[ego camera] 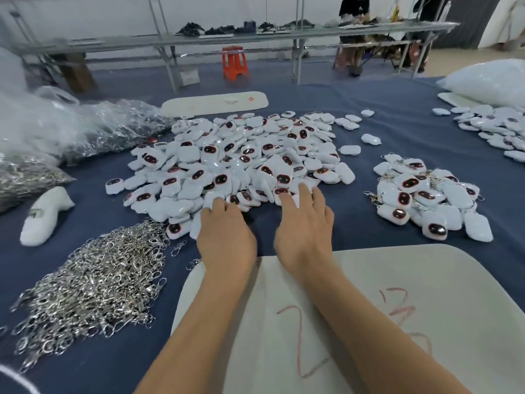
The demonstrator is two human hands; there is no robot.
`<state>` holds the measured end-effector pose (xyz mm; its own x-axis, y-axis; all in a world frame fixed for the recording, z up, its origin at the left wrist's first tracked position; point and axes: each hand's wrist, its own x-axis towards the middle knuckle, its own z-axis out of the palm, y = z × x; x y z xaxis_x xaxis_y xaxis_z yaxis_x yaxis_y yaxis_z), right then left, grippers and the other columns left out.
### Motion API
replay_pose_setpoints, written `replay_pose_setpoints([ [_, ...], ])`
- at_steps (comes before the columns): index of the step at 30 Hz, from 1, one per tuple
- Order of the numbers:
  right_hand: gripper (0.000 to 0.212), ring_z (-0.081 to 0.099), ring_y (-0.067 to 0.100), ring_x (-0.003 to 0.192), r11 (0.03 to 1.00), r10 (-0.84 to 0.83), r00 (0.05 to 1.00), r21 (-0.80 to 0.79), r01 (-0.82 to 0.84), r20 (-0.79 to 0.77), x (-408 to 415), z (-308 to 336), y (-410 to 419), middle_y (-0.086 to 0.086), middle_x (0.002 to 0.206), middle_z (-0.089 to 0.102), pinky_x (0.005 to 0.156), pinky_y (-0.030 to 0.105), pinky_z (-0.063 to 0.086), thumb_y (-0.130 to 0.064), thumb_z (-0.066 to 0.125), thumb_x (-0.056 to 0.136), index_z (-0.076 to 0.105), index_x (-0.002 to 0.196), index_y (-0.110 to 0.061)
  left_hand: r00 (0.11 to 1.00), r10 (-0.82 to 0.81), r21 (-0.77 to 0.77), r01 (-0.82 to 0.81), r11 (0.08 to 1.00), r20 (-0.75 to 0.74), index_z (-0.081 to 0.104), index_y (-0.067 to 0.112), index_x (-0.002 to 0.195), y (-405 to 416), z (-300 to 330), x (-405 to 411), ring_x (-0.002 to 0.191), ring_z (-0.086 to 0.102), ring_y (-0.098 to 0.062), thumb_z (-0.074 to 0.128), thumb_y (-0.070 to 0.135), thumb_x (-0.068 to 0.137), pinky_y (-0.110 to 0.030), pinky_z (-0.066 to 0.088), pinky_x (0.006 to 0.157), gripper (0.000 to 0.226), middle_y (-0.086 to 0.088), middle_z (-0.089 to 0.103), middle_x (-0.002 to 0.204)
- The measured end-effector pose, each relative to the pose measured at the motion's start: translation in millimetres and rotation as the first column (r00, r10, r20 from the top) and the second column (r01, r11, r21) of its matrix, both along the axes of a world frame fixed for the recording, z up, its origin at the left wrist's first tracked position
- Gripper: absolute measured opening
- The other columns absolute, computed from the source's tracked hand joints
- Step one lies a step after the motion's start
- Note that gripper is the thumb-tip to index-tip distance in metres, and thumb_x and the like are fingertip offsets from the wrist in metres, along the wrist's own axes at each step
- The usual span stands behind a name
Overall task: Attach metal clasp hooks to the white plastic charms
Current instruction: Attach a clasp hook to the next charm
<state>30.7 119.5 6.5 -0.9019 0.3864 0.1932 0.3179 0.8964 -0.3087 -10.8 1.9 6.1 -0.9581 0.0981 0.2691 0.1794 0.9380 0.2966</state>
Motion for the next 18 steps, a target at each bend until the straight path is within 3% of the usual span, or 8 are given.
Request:
replay_pose_setpoints([
  [1,0.056,0.012,0.036,0.156,1.0,-0.015,0.998,-0.011,0.016,0.055,-5,-2,-4,0.011,0.167,0.02,0.123,0.05,0.022,-0.013,0.059,0.092,0.043,0.145,-0.021,1.0,0.005,-0.001,-0.005,1.0,-0.002,0.058,0.012,0.107,2,1,-1,0.111,0.045,-0.027,0.055,0.01,0.093,-0.035,0.032,0.063,0.015,-0.005,0.047,0.12],
  [3,0.043,0.025,0.038,0.148,0.999,-0.034,0.996,0.012,0.033,0.087,-12,-3,-14,0.014,0.159,0.03,0.117,0.05,0.03,-0.012,0.058,0.091,0.049,0.133,-0.017,1.0,0.031,0.014,-0.031,0.999,0.002,0.057,0.011,0.109,5,3,-4,0.11,0.045,-0.028,0.051,0.008,0.096,-0.036,0.032,0.065,0.015,-0.007,0.046,0.121],
  [7,0.027,0.043,0.035,0.119,0.994,-0.043,0.998,0.1,0.047,-0.043,-20,-4,-30,0.011,0.134,0.047,0.089,0.044,0.038,-0.009,0.047,0.093,0.056,0.117,-0.019,0.997,0.042,0.031,-0.044,0.999,0.064,0.058,0.009,0.116,9,11,-6,0.112,0.05,-0.032,0.044,0.009,0.1,-0.038,0.033,0.07,0.021,-0.012,0.049,0.122],
  [11,0.024,0.044,0.033,0.113,0.998,0.026,0.998,0.067,-0.022,-0.06,-21,-6,-28,0.01,0.126,0.048,0.087,0.041,0.043,-0.01,0.048,0.095,0.055,0.116,-0.02,0.994,-0.012,-0.003,0.012,1.0,0.105,0.057,0.007,0.116,4,14,-5,0.112,0.053,-0.032,0.046,0.005,0.097,-0.034,0.034,0.072,0.022,-0.014,0.051,0.122],
  [13,0.031,0.044,0.032,0.113,0.994,0.105,0.993,0.004,-0.105,-0.061,-20,-6,-25,0.01,0.125,0.051,0.09,0.04,0.043,-0.01,0.05,0.094,0.054,0.124,-0.019,0.993,-0.054,0.005,0.054,0.999,0.105,0.056,0.007,0.11,1,15,-4,0.107,0.057,-0.033,0.047,0.003,0.095,-0.031,0.032,0.072,0.017,-0.016,0.055,0.118],
  [15,0.04,0.049,0.032,0.116,0.959,0.139,0.98,-0.228,-0.168,-0.14,-14,-1,-22,0.011,0.126,0.058,0.095,0.042,0.043,-0.007,0.05,0.095,0.058,0.133,-0.017,0.994,-0.067,0.053,0.062,0.997,0.083,0.054,0.007,0.106,-2,16,-2,0.102,0.06,-0.034,0.047,0.003,0.095,-0.032,0.03,0.07,0.013,-0.018,0.061,0.111],
  [18,0.031,0.063,0.025,0.099,0.88,0.012,0.948,-0.446,-0.16,-0.317,3,3,-12,0.004,0.107,0.073,0.088,0.039,0.049,-0.007,0.051,0.095,0.073,0.114,-0.015,0.996,-0.06,0.17,0.048,0.984,0.065,0.055,0.007,0.1,-8,16,-1,0.098,0.06,-0.034,0.054,0.005,0.09,-0.035,0.035,0.068,0.011,-0.015,0.063,0.103],
])
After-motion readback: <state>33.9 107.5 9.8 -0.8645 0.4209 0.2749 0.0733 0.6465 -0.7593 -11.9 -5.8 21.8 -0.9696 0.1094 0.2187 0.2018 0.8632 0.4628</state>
